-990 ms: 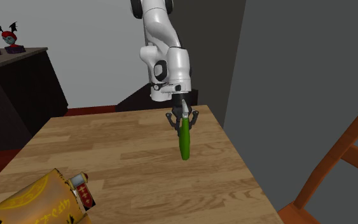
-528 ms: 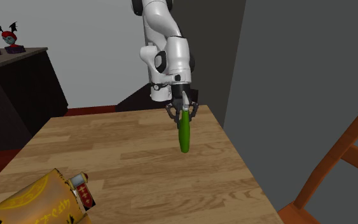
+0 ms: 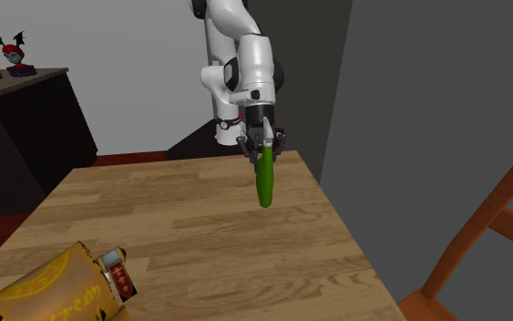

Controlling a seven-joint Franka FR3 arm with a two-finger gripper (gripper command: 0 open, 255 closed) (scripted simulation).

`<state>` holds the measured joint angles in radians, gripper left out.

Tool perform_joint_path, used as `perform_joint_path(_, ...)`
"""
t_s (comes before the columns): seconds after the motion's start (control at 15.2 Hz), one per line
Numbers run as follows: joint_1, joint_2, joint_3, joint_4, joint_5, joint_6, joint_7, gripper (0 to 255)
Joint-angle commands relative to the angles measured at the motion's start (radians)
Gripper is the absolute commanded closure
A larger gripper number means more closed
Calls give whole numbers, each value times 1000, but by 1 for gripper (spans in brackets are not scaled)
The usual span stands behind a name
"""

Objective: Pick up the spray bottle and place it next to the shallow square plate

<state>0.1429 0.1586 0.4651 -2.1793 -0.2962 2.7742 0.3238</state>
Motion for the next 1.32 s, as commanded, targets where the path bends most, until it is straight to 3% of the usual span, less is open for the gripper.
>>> perform_joint_path(0.0,-8,-18,11,9,30,-24,-24,255)
perform_joint_path(1.25,-31,-153,42,127,209,-255,-161,255)
